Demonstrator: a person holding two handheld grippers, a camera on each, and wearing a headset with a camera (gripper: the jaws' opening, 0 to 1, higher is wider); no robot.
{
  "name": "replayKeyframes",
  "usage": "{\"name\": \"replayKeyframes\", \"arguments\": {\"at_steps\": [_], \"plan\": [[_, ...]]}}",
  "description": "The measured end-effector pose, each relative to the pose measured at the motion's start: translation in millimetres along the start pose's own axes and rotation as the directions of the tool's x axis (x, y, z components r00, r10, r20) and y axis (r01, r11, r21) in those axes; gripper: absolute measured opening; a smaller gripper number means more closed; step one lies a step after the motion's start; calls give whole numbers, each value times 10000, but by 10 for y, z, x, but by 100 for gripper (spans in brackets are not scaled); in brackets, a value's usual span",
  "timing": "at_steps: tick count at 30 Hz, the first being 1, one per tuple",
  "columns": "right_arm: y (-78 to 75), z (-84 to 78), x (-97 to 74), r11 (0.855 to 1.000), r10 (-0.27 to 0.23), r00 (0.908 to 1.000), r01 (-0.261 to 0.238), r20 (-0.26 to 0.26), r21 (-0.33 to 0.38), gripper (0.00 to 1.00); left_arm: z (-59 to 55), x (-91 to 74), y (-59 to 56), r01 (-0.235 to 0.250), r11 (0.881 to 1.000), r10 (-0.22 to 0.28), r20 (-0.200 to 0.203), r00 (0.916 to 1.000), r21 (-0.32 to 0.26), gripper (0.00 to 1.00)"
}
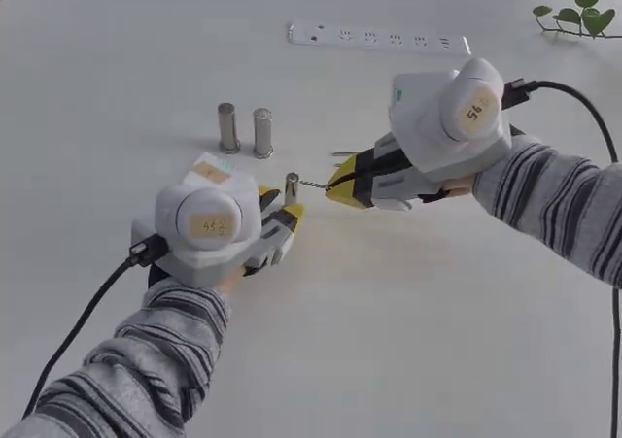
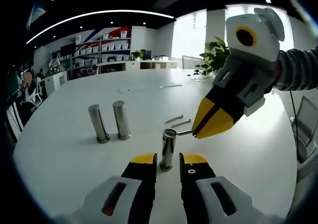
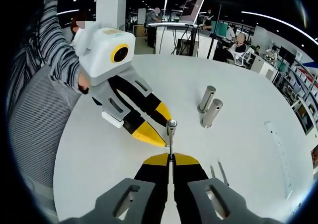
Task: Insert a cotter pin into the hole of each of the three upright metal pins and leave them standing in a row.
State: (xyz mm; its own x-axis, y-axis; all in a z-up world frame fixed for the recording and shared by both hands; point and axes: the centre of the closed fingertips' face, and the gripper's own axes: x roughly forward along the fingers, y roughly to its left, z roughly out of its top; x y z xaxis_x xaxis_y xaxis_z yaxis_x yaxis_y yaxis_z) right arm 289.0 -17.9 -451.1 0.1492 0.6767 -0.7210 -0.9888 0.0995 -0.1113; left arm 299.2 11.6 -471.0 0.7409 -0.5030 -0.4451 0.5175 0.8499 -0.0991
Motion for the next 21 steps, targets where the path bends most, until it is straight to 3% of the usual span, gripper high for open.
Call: {"name": "replayKeyframes", "arguments": {"at_steps": [11,18,21], "plan": [[-34,21,44,9999,75,9998,-77,170,104,0,9,98,20,-168,9998,169,-120,9998,72,7],[-63,37,52,9997,69,9999,-67,87,-243,0,5,110,19,-190,9994,195,-156,9997,300,5],[-58,72,55,9987,78,10000,-78,3,-499,0,2,116,9,-52,9958,65,-144,9999,915,5]]}}
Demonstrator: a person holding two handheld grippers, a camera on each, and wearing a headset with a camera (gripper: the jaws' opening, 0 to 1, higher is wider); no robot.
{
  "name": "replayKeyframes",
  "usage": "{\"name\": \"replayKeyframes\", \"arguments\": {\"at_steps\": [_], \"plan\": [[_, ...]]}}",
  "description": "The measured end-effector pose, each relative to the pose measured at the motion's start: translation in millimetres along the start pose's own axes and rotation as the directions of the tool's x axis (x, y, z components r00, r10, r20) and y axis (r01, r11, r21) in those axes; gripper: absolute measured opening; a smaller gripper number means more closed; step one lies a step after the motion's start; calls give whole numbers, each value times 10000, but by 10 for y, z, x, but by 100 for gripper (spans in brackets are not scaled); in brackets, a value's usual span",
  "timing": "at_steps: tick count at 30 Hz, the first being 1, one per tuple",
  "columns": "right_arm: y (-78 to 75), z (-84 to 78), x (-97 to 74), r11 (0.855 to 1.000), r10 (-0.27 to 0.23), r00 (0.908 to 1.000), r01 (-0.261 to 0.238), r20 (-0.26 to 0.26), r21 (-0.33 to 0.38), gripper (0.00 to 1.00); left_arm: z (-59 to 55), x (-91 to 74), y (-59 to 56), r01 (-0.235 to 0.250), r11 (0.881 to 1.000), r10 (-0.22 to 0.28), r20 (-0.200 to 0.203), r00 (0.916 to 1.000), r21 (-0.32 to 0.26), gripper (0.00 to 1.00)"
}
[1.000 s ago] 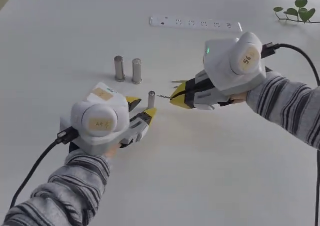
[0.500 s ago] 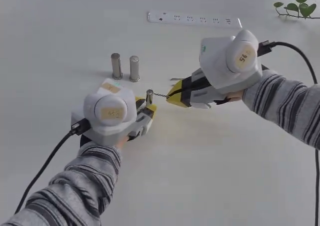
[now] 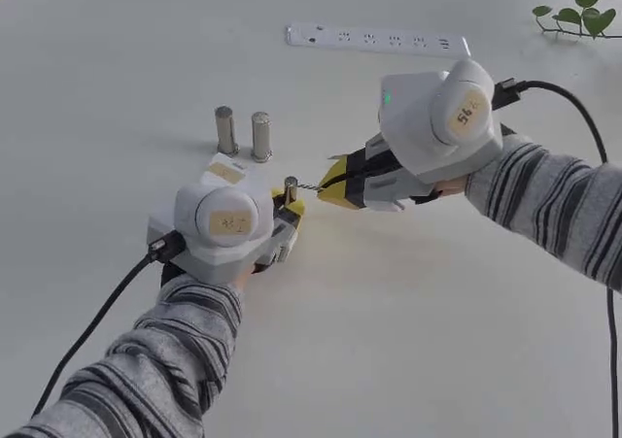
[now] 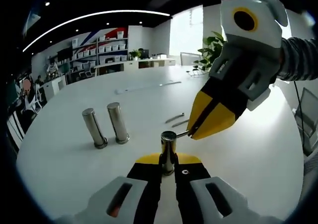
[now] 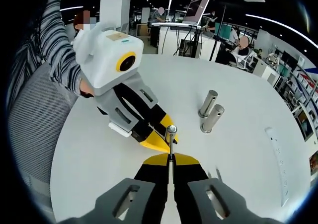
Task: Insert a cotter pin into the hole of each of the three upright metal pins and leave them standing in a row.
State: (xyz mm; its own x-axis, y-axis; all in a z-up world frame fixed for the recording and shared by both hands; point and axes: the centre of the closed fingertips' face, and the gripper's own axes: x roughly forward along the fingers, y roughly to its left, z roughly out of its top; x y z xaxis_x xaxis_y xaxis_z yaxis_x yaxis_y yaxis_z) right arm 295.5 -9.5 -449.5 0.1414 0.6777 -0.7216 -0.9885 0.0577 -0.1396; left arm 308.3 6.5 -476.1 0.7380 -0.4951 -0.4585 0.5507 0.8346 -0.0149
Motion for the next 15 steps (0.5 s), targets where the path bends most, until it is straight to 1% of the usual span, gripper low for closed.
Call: {"name": "replayKeyframes", "arguments": {"at_steps": [5,9,15], "plan": [[-20,28,26,9997,17,10000,-19,-80,-231,0,1,-1,1,57,9999,-57,28,10000,-161,5],[-11,61,54,9993,11,9999,-18,-163,-383,0,0,5,-3,31,10000,-31,39,10000,-6,5],[-10,108,93,9986,-42,9997,29,-240,-531,0,-8,5,5,-33,9999,33,49,10000,-106,5]]}}
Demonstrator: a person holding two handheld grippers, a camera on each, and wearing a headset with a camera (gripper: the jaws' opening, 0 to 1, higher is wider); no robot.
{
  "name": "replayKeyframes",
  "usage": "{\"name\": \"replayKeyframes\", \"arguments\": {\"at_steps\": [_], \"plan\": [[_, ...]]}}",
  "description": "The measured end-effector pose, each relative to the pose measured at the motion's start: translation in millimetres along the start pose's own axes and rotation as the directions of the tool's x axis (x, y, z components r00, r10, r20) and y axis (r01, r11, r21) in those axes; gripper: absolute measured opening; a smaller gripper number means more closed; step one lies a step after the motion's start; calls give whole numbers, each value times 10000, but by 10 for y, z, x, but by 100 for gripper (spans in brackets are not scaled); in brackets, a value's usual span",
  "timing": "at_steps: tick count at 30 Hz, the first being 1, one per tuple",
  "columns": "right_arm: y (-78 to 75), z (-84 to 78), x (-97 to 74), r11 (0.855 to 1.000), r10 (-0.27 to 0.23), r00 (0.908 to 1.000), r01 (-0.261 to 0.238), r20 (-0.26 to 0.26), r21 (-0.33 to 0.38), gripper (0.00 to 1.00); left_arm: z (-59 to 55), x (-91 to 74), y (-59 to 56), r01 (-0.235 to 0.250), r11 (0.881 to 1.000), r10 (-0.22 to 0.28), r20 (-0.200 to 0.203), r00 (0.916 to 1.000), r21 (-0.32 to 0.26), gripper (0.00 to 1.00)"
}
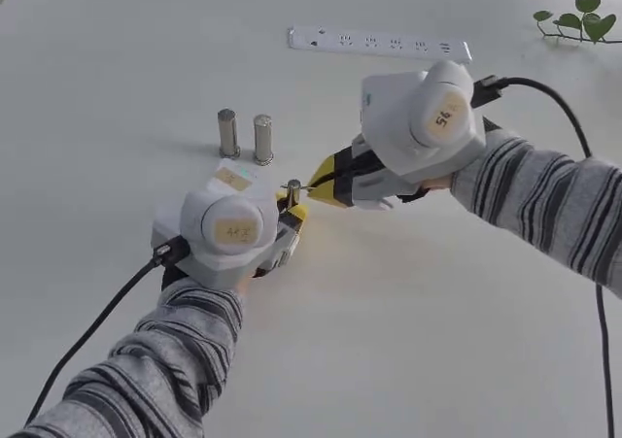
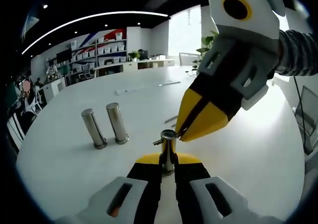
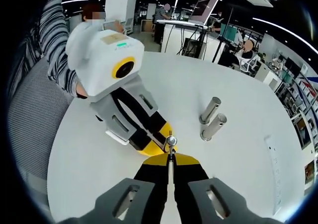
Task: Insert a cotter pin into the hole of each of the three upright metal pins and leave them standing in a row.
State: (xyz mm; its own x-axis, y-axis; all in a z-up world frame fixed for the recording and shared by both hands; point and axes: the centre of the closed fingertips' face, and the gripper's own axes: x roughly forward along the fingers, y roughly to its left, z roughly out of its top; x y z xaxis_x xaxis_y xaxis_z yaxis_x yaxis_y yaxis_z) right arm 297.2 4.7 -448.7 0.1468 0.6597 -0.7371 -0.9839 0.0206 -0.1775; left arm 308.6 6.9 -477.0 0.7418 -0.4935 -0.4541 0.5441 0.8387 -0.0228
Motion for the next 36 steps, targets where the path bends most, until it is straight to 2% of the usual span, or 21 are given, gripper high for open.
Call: {"name": "replayKeyframes", "arguments": {"at_steps": [7,11,17,34,36], "plan": [[-1,46,29,9999,-102,9999,102,30,19,0,-7,-1,2,-73,10000,73,2,10000,-20,5],[7,64,-27,9996,-224,9997,222,80,179,3,-8,1,2,-119,9999,119,-10,9999,-4,5],[9,15,-89,9991,-250,9996,247,88,340,0,-16,4,2,-151,9999,151,-1,9999,-72,5],[-7,64,-42,9979,-277,9993,262,251,585,0,-16,15,7,-212,9997,212,-19,9998,-109,5],[-19,65,-41,9963,-384,9987,357,329,786,0,-15,17,8,-228,9997,228,-16,9997,-91,5]]}}
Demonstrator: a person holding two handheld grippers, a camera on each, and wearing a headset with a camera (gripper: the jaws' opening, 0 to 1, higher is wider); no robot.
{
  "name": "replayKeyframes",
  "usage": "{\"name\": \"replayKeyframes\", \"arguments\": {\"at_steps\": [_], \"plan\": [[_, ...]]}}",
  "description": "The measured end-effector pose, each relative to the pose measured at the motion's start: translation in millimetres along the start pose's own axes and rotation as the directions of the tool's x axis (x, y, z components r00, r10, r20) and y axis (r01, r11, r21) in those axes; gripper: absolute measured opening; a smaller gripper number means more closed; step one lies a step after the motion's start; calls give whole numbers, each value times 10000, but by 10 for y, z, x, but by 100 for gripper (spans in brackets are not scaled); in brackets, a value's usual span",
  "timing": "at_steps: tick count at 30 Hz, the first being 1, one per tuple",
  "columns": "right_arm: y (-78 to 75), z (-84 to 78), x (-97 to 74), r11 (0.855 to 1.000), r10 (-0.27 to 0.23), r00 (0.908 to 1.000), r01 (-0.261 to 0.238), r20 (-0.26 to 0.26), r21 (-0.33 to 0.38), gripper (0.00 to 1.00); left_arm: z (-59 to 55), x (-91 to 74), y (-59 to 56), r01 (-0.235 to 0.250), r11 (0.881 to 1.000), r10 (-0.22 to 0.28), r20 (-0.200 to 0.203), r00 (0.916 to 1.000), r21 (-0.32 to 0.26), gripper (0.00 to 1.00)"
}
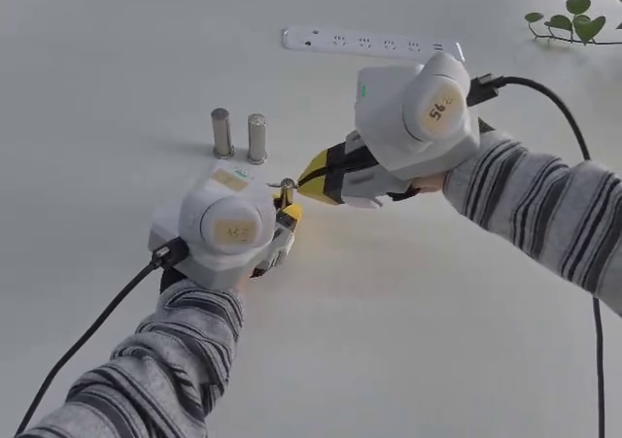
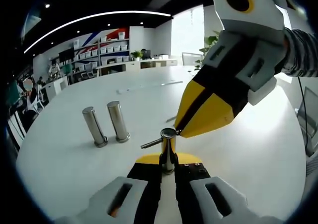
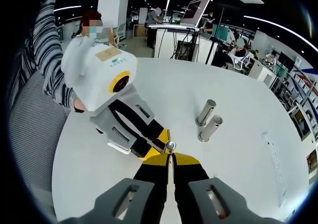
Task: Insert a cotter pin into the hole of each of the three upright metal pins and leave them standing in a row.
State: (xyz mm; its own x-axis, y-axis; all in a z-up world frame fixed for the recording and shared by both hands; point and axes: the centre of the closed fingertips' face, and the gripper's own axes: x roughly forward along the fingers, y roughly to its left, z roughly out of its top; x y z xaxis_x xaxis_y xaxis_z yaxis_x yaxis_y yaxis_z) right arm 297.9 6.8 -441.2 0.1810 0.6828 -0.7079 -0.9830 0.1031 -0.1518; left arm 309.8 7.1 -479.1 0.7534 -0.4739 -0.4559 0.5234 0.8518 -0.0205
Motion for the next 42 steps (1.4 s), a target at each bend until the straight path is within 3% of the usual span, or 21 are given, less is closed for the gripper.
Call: {"name": "replayKeyframes", "arguments": {"at_steps": [7,11,17,25,30,35,42], "plan": [[-47,-78,-60,9857,-607,9978,555,280,1592,12,5,8,-2,33,10000,-33,-5,10000,-57,5],[-44,-146,-143,9604,-1047,9932,879,502,2643,16,6,6,-2,66,10000,-66,-21,10000,-20,5],[-19,-274,-273,9258,-1622,9855,1347,494,3532,19,2,-3,40,165,9998,-164,-117,9998,110,5],[-28,-403,-353,8714,-2274,9717,1734,647,4588,30,87,-81,256,-37,9999,37,25,10000,100,5],[-6,-396,-370,8541,-2494,9652,1809,788,4876,33,66,-116,418,-225,9996,227,-89,9997,158,5],[31,-433,-341,8406,-2533,9645,1809,754,5106,33,35,-164,541,-413,9989,416,-176,9990,202,5],[127,-427,-305,8093,-2631,9610,1721,847,5616,33,-4,-181,684,-612,9979,618,-282,9977,213,5]]}}
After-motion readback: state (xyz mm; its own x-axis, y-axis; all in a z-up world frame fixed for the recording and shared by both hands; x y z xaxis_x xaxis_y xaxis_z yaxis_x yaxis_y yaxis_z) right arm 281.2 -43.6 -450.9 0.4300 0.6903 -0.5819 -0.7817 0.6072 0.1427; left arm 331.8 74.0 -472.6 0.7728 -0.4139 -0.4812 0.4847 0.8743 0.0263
